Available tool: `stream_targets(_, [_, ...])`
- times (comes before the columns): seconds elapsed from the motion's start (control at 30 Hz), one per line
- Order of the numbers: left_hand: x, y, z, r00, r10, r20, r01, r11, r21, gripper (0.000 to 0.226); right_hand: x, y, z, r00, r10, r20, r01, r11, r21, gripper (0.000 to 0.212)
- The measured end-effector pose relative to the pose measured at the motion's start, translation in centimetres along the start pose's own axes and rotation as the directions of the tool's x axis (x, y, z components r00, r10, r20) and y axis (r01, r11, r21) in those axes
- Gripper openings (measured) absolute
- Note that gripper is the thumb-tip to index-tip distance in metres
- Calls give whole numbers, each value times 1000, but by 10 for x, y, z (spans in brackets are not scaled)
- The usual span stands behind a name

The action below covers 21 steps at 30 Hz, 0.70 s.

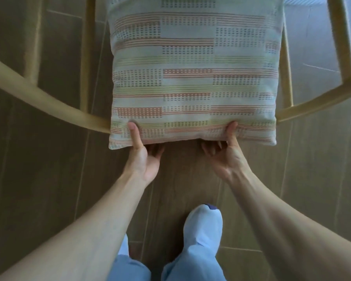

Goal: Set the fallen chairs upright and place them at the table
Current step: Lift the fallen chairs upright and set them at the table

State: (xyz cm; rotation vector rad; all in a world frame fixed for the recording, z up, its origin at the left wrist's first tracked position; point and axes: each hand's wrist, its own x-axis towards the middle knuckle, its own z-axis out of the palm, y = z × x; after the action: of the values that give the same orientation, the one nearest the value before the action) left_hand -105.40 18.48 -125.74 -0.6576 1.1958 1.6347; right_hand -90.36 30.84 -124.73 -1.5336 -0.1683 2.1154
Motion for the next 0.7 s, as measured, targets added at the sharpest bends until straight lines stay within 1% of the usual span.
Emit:
stream_targets(0.07, [-2,4,2,1000,-6,-12,6,1000,-31,80,-3,-2,1,1000,6,1,-6,1000,24,94])
stream_targets(0.2, [-14,14,10,998,14,-64,-16,999,-39,54,-17,-10,6,1000,9,2,-9,999,-33,85])
stream_targets(0.3, [-38,28,16,995,7,-104,-8,1000,-11,50,-45,-15,16,999,12,-43,-16,995,-96,79])
stream_targets(0.37, [-64,43,23,992,8,-122,-7,1000,9,54,-74,-21,27,997,14,-79,-24,991,-130,75])
stream_targets(0.43, [-96,61,32,988,13,-151,-8,1000,30,63,-108,-30,42,995,21,-97,-38,984,-176,64])
stream_targets(0.5, [-135,83,46,982,19,-188,-14,1000,25,67,-145,-42,58,993,32,-113,-54,980,-192,54])
stream_targets(0.53, [-153,94,54,978,23,-208,-21,1000,11,68,-163,-47,66,992,36,-117,-57,981,-186,55])
stream_targets(0.6, [-189,116,69,972,40,-234,-42,999,-6,68,-199,-59,84,992,32,-125,-53,984,-173,69])
stream_targets(0.7, [-242,148,95,967,46,-249,-44,999,15,67,-253,-77,111,988,19,-154,-44,986,-160,81])
